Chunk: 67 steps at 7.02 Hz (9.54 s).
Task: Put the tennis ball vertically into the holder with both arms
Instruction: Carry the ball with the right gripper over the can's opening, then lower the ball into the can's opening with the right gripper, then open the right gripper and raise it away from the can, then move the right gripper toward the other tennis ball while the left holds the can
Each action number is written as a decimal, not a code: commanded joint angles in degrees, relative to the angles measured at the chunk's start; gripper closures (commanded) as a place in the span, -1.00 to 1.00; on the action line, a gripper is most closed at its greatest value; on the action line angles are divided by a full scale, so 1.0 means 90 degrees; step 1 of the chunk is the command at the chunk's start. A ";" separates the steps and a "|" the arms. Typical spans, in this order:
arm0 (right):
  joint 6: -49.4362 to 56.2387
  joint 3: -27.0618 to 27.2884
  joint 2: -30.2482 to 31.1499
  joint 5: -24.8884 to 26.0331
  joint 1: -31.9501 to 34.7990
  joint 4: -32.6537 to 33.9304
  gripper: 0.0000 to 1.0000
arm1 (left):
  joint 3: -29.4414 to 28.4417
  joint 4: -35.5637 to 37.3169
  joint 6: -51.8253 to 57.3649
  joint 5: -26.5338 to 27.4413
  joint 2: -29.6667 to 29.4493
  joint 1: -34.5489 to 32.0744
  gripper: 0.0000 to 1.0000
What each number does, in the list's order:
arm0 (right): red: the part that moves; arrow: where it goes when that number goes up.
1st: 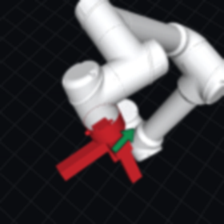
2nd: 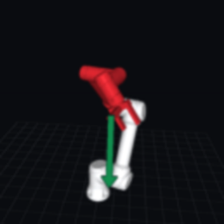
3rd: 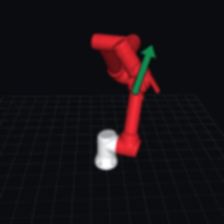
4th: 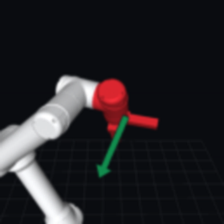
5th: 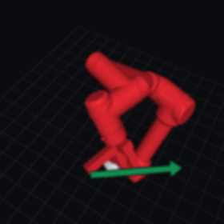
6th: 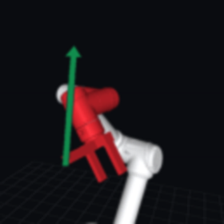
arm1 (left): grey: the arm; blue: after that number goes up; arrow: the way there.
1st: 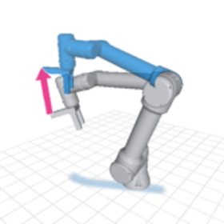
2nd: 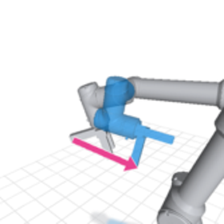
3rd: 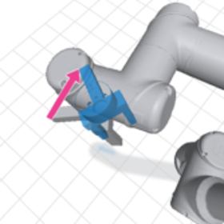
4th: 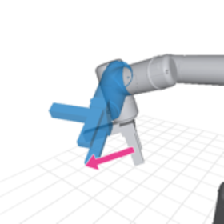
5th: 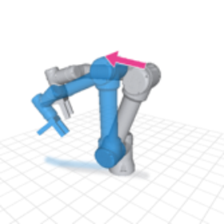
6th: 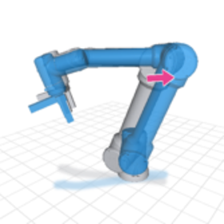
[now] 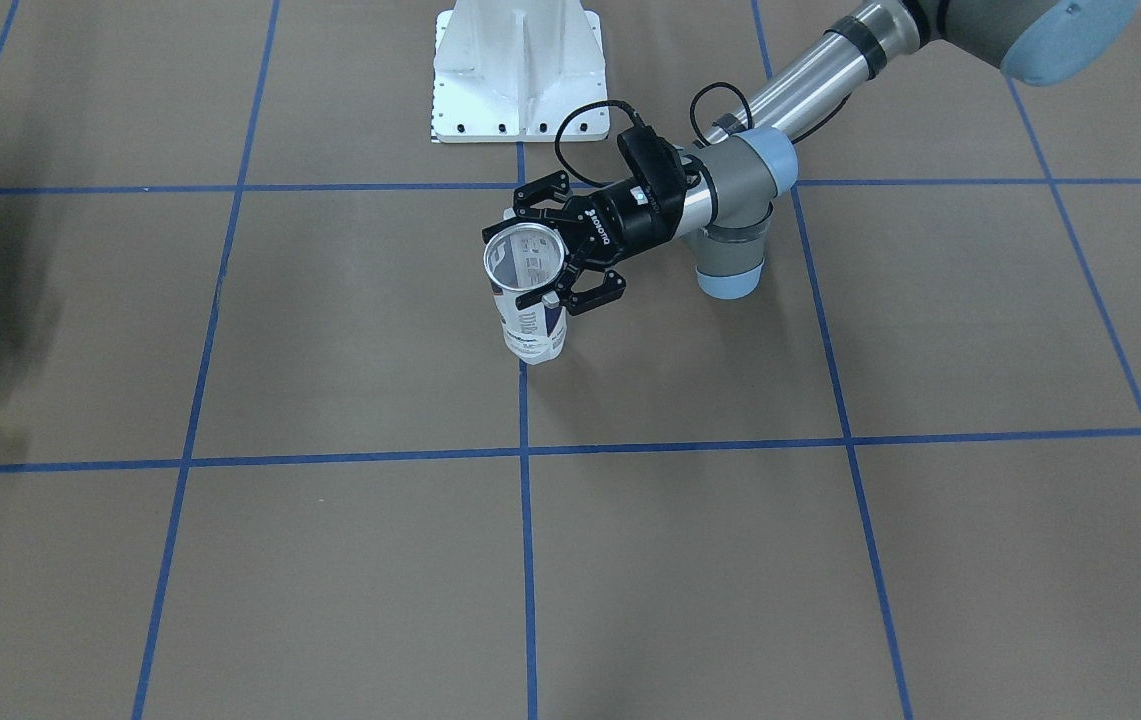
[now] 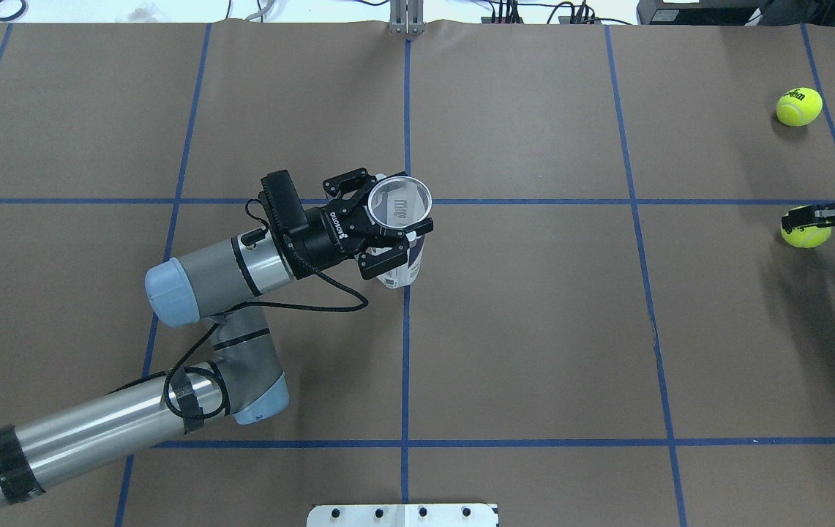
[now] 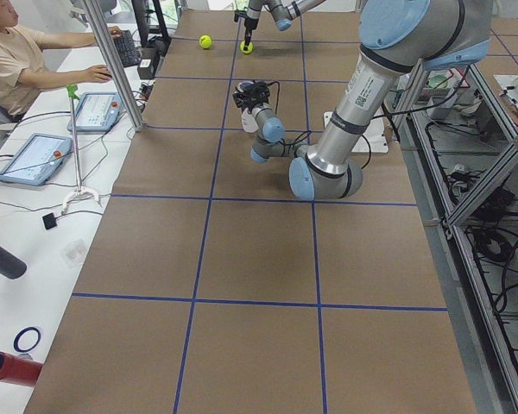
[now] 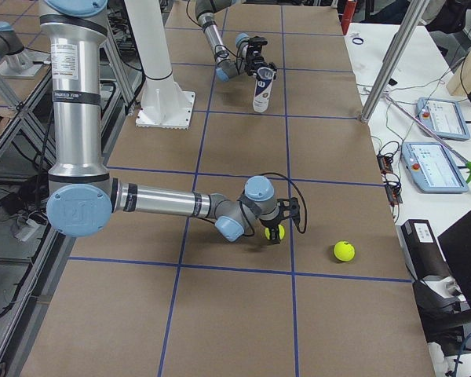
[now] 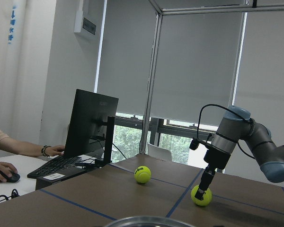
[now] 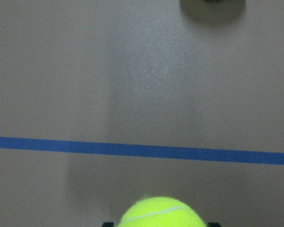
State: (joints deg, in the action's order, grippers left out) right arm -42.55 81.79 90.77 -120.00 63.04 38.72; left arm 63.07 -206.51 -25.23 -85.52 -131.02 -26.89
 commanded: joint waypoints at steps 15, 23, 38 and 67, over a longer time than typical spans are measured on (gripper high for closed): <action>-0.5330 0.3383 -0.5514 0.1076 -0.2657 0.7435 1.00 | -0.0015 -0.0033 0.0010 0.0010 -0.0042 0.0195 -0.51; -0.5379 0.3158 -0.5525 0.1771 -0.3215 0.7436 -0.35 | -0.0006 -0.0042 0.0000 0.0010 -0.0042 0.0205 -0.50; -0.4697 0.3265 -0.5408 0.1654 -0.2884 0.7446 -0.99 | -0.0074 -0.0452 0.0019 0.0010 -0.0042 0.0205 -0.47; -0.0014 0.2867 -0.3340 -0.0152 -0.0063 0.7184 -0.99 | 0.0082 -0.0492 0.0098 -0.0010 0.0388 0.0537 -0.97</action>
State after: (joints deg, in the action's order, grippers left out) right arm -48.47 109.84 58.66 -120.00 59.76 104.60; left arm 63.87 -210.94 -24.36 -85.60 -127.52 -22.18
